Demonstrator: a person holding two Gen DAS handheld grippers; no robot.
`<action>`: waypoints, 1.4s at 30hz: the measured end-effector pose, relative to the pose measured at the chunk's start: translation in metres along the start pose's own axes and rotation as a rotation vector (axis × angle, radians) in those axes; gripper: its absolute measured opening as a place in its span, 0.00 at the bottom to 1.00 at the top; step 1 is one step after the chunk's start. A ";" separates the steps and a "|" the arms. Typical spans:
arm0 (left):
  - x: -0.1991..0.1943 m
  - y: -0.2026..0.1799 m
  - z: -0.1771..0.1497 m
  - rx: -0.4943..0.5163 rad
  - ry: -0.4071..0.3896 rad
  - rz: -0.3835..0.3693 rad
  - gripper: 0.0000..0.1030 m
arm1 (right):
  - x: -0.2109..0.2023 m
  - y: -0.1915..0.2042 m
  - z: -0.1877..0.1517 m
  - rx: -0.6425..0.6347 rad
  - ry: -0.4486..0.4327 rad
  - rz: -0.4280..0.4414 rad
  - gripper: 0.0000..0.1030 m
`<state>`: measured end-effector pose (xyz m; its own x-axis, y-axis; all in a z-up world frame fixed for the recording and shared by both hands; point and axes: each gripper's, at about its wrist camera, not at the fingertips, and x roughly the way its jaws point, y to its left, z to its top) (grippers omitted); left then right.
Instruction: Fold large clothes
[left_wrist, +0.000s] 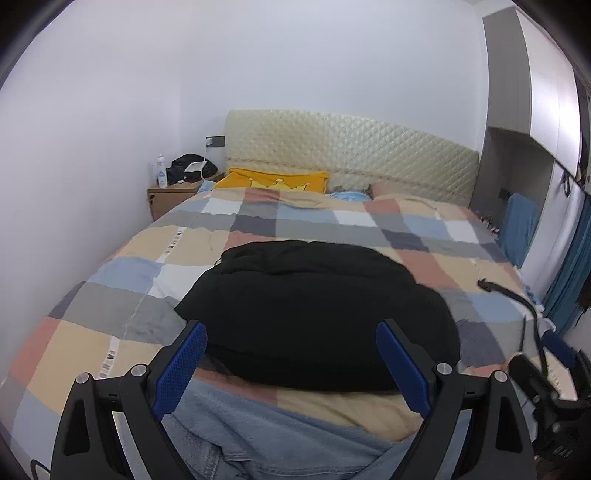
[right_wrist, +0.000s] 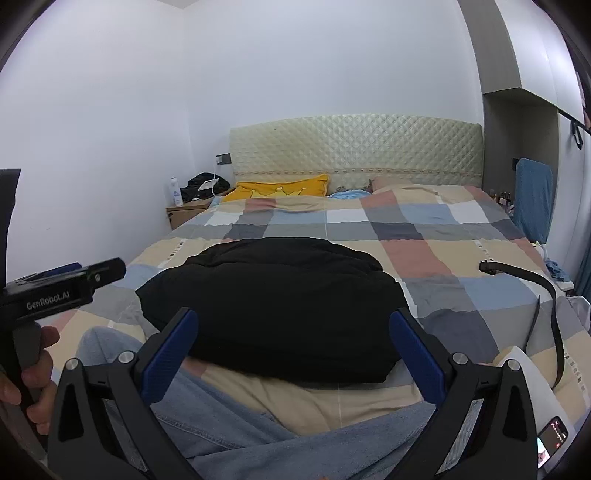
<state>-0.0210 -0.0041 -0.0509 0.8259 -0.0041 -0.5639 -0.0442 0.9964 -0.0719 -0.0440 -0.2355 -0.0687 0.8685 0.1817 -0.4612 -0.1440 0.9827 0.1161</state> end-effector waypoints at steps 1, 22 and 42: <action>0.003 0.001 0.000 0.004 0.009 0.012 0.91 | 0.001 0.000 -0.001 0.004 0.005 0.004 1.00; 0.031 0.000 -0.006 0.015 0.103 0.042 0.91 | 0.019 -0.002 -0.008 0.038 0.063 -0.011 1.00; 0.031 0.004 -0.004 0.025 0.119 0.008 0.91 | 0.021 -0.006 -0.015 0.037 0.069 -0.039 1.00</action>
<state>0.0016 -0.0009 -0.0719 0.7532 -0.0042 -0.6578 -0.0354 0.9983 -0.0469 -0.0318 -0.2371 -0.0925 0.8380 0.1470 -0.5255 -0.0925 0.9874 0.1286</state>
